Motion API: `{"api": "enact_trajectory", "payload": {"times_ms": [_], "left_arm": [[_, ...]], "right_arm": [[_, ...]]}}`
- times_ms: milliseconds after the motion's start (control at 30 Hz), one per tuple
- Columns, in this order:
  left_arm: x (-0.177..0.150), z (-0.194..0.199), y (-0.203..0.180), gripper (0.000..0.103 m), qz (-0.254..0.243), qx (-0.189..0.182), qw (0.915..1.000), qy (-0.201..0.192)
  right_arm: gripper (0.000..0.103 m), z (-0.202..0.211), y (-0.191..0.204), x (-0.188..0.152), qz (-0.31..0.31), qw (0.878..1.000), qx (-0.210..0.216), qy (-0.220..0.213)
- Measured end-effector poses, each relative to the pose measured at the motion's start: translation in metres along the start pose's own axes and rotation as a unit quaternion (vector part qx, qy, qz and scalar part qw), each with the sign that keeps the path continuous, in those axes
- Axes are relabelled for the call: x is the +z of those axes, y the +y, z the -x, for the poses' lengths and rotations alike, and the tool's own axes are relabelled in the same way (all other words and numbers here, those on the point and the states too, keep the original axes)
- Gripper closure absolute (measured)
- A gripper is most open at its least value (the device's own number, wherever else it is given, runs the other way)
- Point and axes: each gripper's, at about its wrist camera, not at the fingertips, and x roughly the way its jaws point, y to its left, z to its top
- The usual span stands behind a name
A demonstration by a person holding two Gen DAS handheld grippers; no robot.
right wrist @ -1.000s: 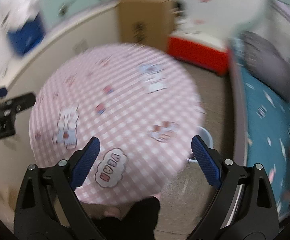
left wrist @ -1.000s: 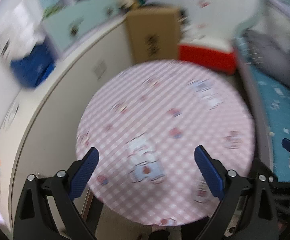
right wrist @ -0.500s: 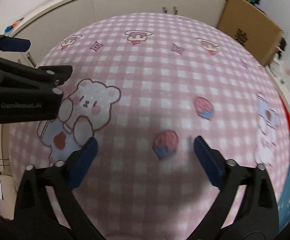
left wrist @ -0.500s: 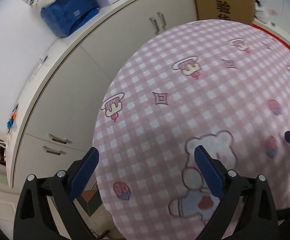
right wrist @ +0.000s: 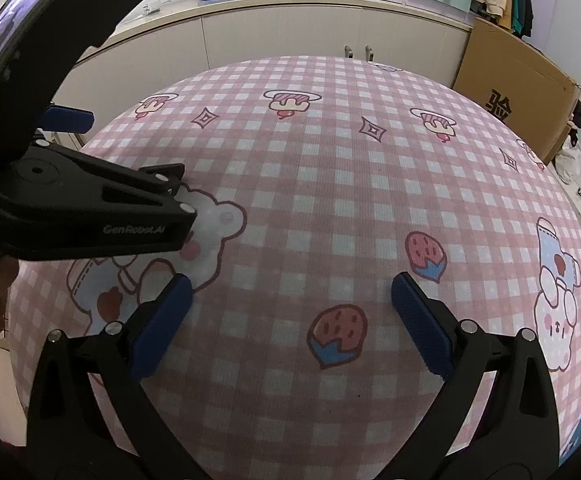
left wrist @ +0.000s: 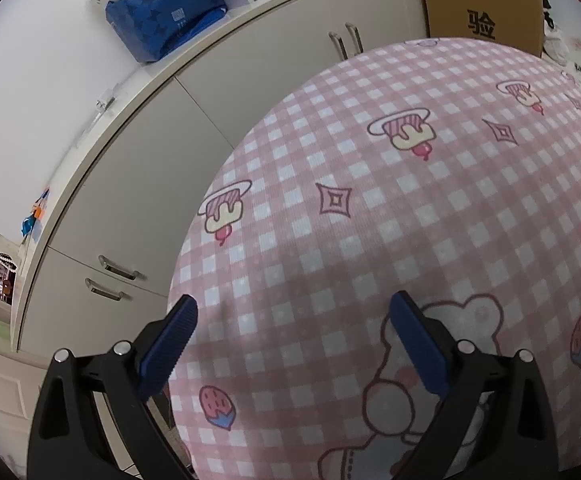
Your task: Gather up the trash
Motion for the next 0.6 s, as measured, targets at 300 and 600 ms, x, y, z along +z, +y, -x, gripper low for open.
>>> {"api": "enact_trajectory", "payload": {"times_ms": [300, 600], "left_arm": [[-0.0032, -0.0024, -0.0017, 0.006, 0.001, 0.012, 0.9990, -0.042], [-0.0078, 0.0006, -0.0046, 0.006, 0.000, 0.025, 0.9973, -0.069]], "right_arm": [[0.006, 0.0009, -0.0006, -0.0010, 0.000, 1.000, 0.000, 0.000], [0.006, 0.0008, -0.0005, -0.0011, 0.000, 1.000, 0.000, 0.000]]}}
